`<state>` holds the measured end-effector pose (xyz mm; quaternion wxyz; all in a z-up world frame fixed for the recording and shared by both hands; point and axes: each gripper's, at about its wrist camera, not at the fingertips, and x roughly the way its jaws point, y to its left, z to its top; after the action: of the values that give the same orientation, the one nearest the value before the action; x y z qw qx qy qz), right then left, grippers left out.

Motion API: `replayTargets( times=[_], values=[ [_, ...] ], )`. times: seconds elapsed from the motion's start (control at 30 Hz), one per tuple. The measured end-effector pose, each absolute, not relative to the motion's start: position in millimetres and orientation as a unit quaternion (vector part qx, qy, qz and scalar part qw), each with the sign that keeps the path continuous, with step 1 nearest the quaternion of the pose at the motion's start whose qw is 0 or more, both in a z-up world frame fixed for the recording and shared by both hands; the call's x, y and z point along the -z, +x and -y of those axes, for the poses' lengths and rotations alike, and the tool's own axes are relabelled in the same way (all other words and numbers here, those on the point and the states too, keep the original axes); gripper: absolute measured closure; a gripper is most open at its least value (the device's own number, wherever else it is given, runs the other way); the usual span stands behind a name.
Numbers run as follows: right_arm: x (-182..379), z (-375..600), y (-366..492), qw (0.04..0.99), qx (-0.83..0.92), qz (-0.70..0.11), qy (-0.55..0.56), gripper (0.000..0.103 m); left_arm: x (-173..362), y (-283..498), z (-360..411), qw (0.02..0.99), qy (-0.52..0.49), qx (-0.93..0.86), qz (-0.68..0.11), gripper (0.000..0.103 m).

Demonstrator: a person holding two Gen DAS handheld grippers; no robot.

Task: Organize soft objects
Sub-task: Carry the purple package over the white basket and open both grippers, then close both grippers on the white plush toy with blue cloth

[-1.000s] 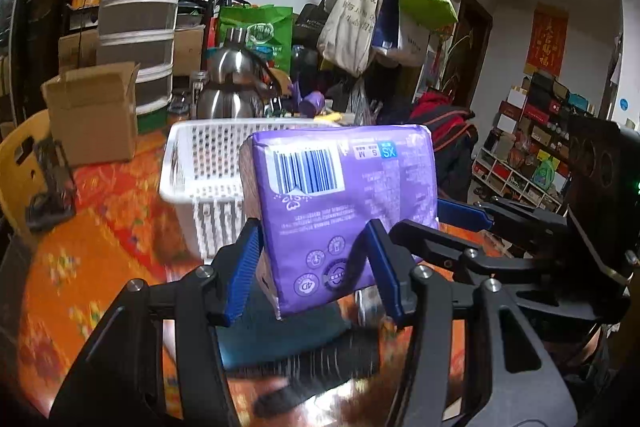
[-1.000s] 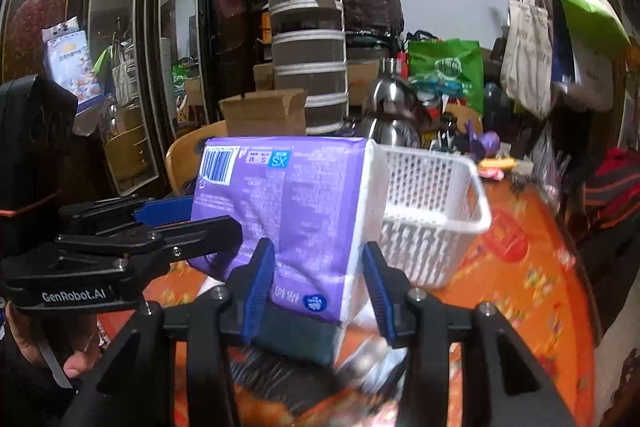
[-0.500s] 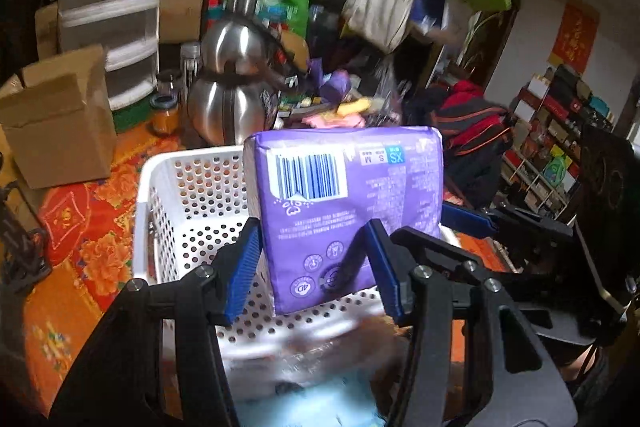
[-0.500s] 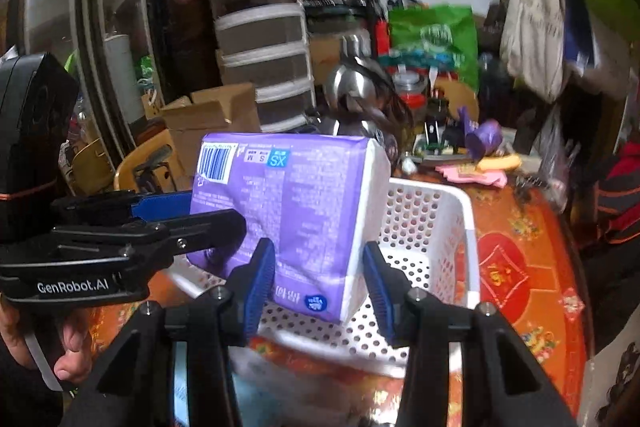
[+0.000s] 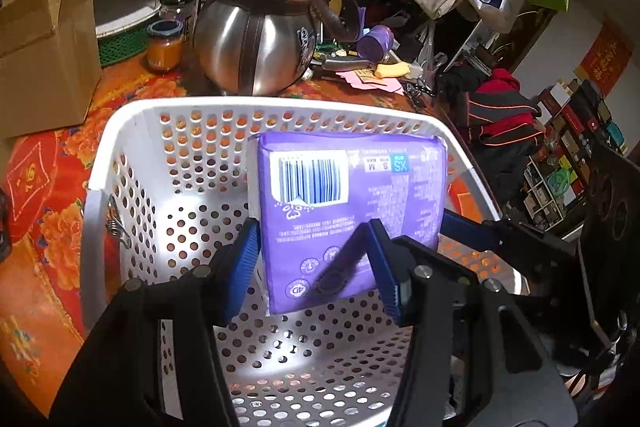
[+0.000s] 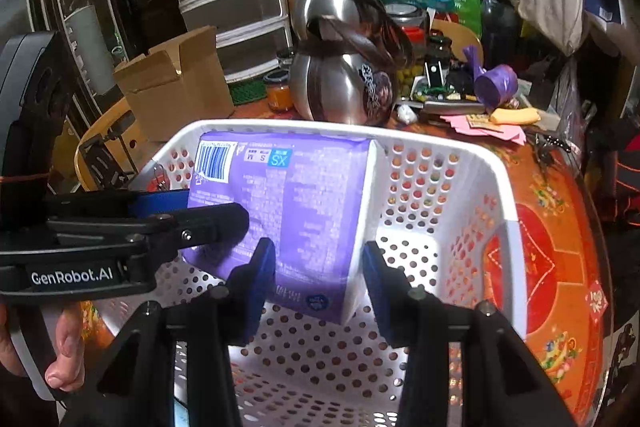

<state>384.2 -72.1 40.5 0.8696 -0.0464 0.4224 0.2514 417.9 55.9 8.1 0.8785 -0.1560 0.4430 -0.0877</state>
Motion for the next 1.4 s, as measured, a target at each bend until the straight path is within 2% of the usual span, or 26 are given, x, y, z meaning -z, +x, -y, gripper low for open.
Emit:
replayTargets(
  times=[0.1,0.13,0.17,0.2,0.27,0.37,0.67,0.83,1.03,1.23,1.4],
  values=[
    [-32,68,386,0.862,-0.243,-0.440,-0.061,0.058,0,418,-62,0.874,-0.165,0.083,-0.450,0.053],
    [-30,68,387,0.862,-0.238,-0.443,-0.066,0.058,-1,415,-64,0.879,-0.160,0.073,-0.444,0.050],
    [-29,69,387,0.864,-0.232,-0.441,-0.070,0.055,-3,414,-64,0.882,-0.154,0.070,-0.440,0.047],
    [-29,72,386,0.867,-0.225,-0.438,-0.068,0.047,-5,412,-66,0.884,-0.150,0.067,-0.437,0.045],
    [-31,79,386,0.871,-0.220,-0.436,-0.053,0.038,-11,407,-68,0.889,-0.149,0.063,-0.427,0.037],
    [-41,89,381,0.882,-0.212,-0.418,-0.040,0.035,-21,396,-71,0.896,-0.148,0.059,-0.414,0.033],
    [-70,108,339,0.896,-0.211,-0.391,-0.023,0.034,-50,330,-65,0.912,-0.141,0.060,-0.381,0.031],
    [-80,126,281,0.909,-0.218,-0.355,-0.009,0.028,-53,266,-59,0.920,-0.134,0.069,-0.361,0.028],
    [-61,133,214,0.914,-0.224,-0.338,-0.015,0.027,-22,199,-47,0.925,-0.137,0.058,-0.349,0.025],
    [-28,174,135,0.924,-0.216,-0.315,0.010,0.027,26,128,4,0.928,-0.122,0.097,-0.339,0.025],
    [10,217,111,0.923,-0.172,-0.340,0.047,0.027,43,116,57,0.930,-0.097,0.126,-0.332,0.025]
  ],
)
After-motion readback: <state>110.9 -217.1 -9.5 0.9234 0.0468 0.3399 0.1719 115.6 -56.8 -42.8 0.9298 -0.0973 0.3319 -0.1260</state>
